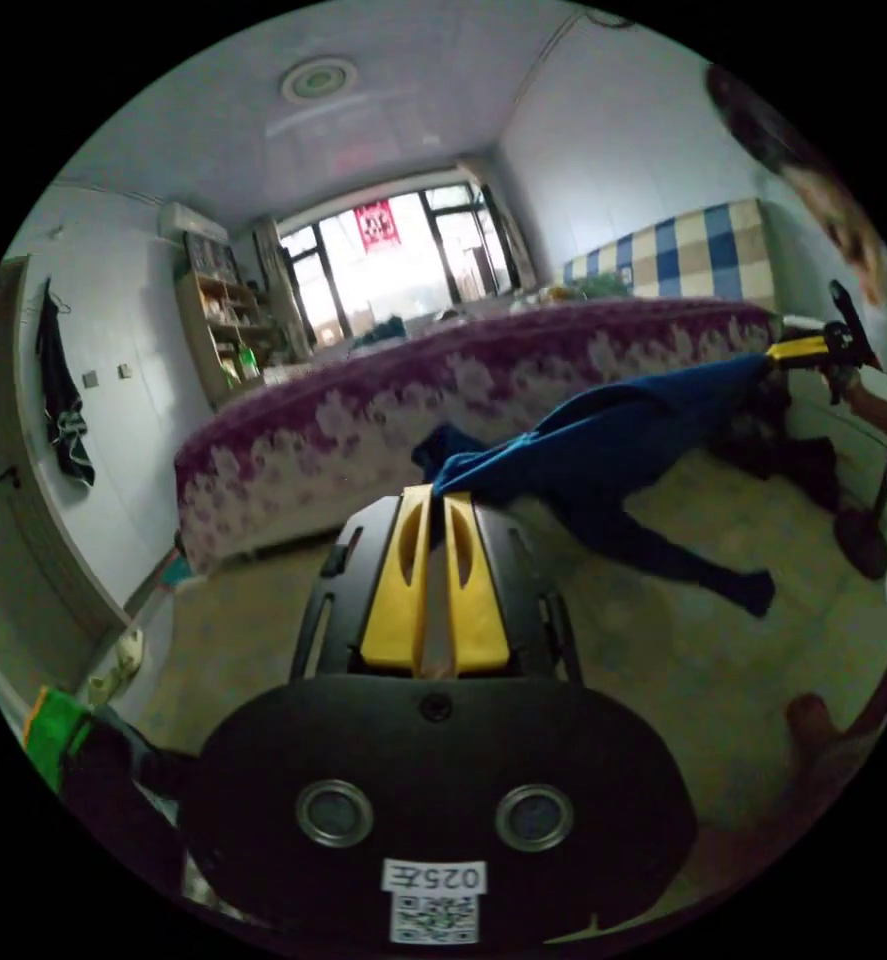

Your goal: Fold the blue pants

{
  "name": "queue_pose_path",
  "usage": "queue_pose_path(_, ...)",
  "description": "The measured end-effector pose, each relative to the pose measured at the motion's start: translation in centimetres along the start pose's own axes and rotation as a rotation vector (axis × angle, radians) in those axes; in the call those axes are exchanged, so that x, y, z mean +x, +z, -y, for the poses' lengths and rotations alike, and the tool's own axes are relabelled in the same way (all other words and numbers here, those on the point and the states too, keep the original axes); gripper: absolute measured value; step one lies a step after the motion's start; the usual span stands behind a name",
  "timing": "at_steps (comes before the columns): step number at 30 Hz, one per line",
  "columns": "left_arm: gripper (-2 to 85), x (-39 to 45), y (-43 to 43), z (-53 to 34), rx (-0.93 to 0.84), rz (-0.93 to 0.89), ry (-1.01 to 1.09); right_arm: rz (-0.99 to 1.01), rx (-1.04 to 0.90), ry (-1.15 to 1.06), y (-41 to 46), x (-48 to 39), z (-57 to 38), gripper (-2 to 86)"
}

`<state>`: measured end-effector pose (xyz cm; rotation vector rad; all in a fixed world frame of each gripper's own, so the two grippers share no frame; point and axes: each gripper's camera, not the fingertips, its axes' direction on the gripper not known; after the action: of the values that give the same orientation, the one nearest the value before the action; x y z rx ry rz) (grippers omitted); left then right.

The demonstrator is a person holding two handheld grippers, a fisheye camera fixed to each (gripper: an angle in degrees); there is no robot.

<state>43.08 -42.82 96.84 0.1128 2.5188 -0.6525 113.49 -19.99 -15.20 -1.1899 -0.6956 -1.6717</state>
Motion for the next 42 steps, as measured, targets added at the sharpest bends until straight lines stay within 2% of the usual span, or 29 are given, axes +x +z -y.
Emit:
queue_pose_path(4,-1.6,3.5,-0.4,-10.5,-0.284,-0.070,0.002,0.136,-0.168,-0.052,5.1,-5.8,-4.8,-1.0)
queue_pose_path(6,-1.6,6.0,0.4,-17.4,-0.489,-0.051,0.004,0.255,-0.335,-0.142,9.4,-10.3,-8.1,-1.0)
queue_pose_path(9,-1.5,7.9,0.9,-23.1,-0.721,-0.144,-0.066,0.300,-0.475,-0.286,12.7,-15.1,-11.2,-0.9)
queue_pose_path(13,-1.3,8.3,-2.7,-22.3,-0.755,-0.153,-0.050,0.343,-0.550,-0.360,13.3,-16.2,-12.3,-0.8)
queue_pose_path(18,-1.3,4.7,-8.1,-16.2,-0.745,-0.274,-0.118,0.507,-0.517,-0.156,12.8,-10.1,-9.5,-0.8)
queue_pose_path(22,-1.4,0.9,-6.9,-10.5,-0.731,-0.295,-0.194,0.545,-0.373,-0.022,15.0,-3.7,-4.8,-0.8)
queue_pose_path(25,-1.3,-2.1,-1.3,-6.1,-0.736,-0.335,-0.258,0.562,-0.332,0.002,20.6,0.7,-0.2,-0.8)
queue_pose_path(28,-0.5,-4.0,7.3,-3.7,-0.814,-0.397,-0.294,0.538,-0.346,-0.030,28.6,3.0,3.2,-0.5)
queue_pose_path(31,2.4,-4.5,16.6,-4.3,-0.938,-0.414,-0.295,0.622,-0.456,0.024,38.3,4.0,4.3,0.2)
queue_pose_path(33,5.4,-4.6,22.3,-6.1,-1.035,-0.430,-0.313,0.756,-0.564,0.163,44.7,4.5,3.4,2.6)
queue_pose_path(34,6.2,-5.2,22.8,-6.0,-1.006,-0.449,-0.360,0.765,-0.582,0.200,45.7,4.7,3.1,3.8)
queue_pose_path(36,8.8,-8.7,23.4,-5.2,-0.924,-0.507,-0.606,0.780,-0.559,0.322,47.3,6.4,2.0,7.5)
queue_pose_path(37,9.4,-9.5,23.2,-5.0,-0.911,-0.505,-0.634,0.782,-0.539,0.347,47.3,6.9,1.8,8.4)
queue_pose_path(40,10.1,-12.5,21.5,-4.9,-0.894,-0.467,-0.774,0.780,-0.427,0.397,45.6,9.5,0.6,12.8)
queue_pose_path(42,11.2,-12.7,19.6,-6.4,-0.862,-0.547,-0.950,0.816,-0.305,0.452,43.0,10.8,-0.6,15.9)
